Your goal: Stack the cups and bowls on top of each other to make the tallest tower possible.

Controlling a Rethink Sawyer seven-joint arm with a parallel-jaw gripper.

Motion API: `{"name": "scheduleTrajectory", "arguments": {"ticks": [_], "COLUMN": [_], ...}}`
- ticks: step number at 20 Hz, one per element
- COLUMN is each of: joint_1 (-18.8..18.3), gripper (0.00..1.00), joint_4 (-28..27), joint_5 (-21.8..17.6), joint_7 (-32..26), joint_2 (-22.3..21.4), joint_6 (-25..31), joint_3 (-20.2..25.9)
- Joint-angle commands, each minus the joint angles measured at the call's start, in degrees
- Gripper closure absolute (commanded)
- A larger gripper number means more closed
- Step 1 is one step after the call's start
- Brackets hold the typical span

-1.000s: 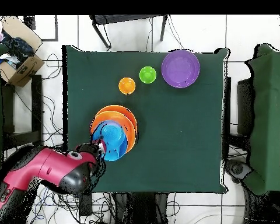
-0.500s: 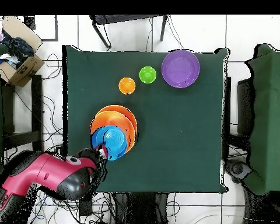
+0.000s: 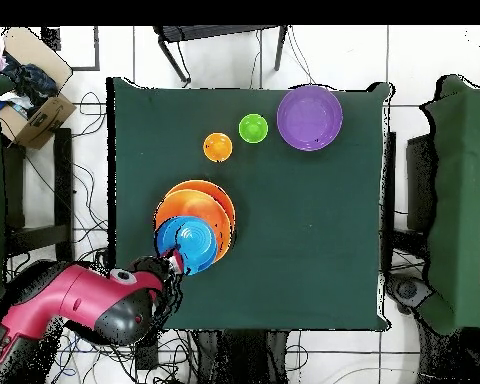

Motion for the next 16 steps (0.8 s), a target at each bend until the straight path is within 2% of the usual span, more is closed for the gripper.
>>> {"name": "scheduleTrajectory", "arguments": {"ticks": [1,16], "joint_1": [-0.2,-1.3], "gripper": [1.00,1.00], "joint_4": [-0.9,-2.9], "joint_5": [-0.9,1.3], "joint_7": [10.6,10.7], "joint_2": [2.2,3.0], "joint_6": [-3.1,0.1], "joint_3": [11.4,12.2]}}
